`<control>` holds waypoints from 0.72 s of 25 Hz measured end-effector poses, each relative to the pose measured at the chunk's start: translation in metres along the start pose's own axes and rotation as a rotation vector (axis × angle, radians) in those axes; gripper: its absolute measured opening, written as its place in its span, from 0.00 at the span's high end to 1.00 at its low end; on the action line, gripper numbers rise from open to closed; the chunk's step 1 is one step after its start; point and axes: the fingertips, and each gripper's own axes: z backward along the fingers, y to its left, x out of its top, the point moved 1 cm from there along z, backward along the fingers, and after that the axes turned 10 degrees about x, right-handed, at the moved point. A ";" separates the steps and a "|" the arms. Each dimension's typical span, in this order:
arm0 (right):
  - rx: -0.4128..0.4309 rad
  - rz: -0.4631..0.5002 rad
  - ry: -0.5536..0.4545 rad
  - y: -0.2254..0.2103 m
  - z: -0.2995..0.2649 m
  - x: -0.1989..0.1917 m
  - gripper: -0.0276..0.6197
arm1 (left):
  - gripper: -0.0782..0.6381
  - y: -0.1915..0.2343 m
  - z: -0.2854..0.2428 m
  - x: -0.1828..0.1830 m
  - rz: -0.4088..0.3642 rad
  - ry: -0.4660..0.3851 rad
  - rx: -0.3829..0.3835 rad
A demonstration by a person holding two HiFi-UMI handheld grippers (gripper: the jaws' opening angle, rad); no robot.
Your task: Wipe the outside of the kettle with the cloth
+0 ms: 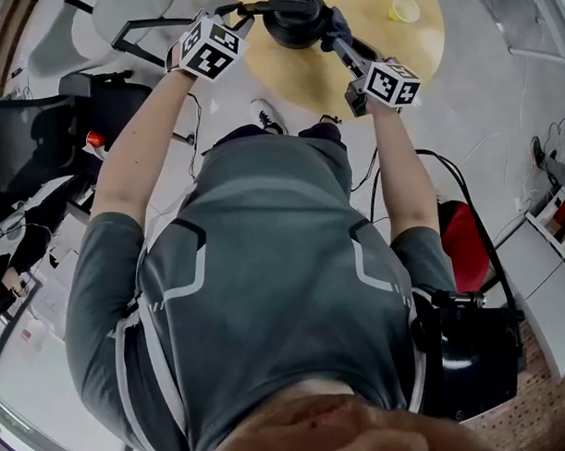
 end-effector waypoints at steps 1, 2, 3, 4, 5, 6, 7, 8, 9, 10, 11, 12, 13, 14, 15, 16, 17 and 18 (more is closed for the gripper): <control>-0.005 0.003 0.002 0.005 0.001 -0.005 0.78 | 0.71 -0.002 0.003 -0.002 0.011 -0.001 -0.004; -0.012 0.006 0.001 0.010 0.002 -0.009 0.78 | 0.71 -0.003 0.006 -0.004 0.015 -0.004 -0.005; -0.018 0.011 -0.001 0.015 0.003 -0.013 0.78 | 0.71 -0.004 0.009 -0.006 0.016 -0.007 -0.006; -0.023 0.016 -0.002 0.020 0.002 -0.016 0.78 | 0.71 -0.005 0.011 -0.008 0.019 -0.009 -0.008; -0.026 0.022 -0.001 0.024 0.000 -0.019 0.79 | 0.71 -0.005 0.013 -0.010 0.023 -0.010 -0.011; -0.028 0.027 0.000 0.027 -0.002 -0.021 0.79 | 0.72 -0.005 0.013 -0.011 0.029 -0.009 -0.016; -0.031 0.030 0.002 0.030 -0.004 -0.023 0.79 | 0.72 -0.005 0.014 -0.012 0.032 -0.009 -0.022; -0.035 0.032 0.003 0.032 -0.005 -0.025 0.79 | 0.72 -0.006 0.016 -0.013 0.034 -0.010 -0.027; -0.038 0.033 0.004 0.034 -0.006 -0.028 0.80 | 0.72 -0.007 0.018 -0.014 0.037 -0.011 -0.033; -0.041 0.034 0.007 0.036 -0.007 -0.032 0.80 | 0.72 -0.009 0.020 -0.015 0.041 -0.012 -0.039; -0.044 0.035 0.011 0.039 -0.008 -0.035 0.80 | 0.73 -0.010 0.021 -0.016 0.048 -0.013 -0.044; -0.046 0.037 0.015 0.041 -0.010 -0.039 0.80 | 0.73 -0.011 0.023 -0.018 0.055 -0.015 -0.047; -0.048 0.039 0.018 0.043 -0.012 -0.042 0.80 | 0.73 -0.012 0.024 -0.020 0.062 -0.017 -0.049; -0.049 0.041 0.019 0.046 -0.014 -0.044 0.80 | 0.73 -0.012 0.025 -0.021 0.068 -0.018 -0.050; -0.051 0.042 0.020 0.048 -0.017 -0.046 0.81 | 0.73 -0.013 0.026 -0.021 0.075 -0.020 -0.050; -0.053 0.042 0.020 0.050 -0.018 -0.048 0.81 | 0.73 -0.013 0.027 -0.022 0.080 -0.023 -0.051; -0.056 0.043 0.020 0.052 -0.020 -0.050 0.81 | 0.73 -0.014 0.028 -0.022 0.083 -0.025 -0.052; -0.059 0.045 0.022 0.053 -0.022 -0.052 0.81 | 0.73 -0.014 0.028 -0.024 0.084 -0.027 -0.053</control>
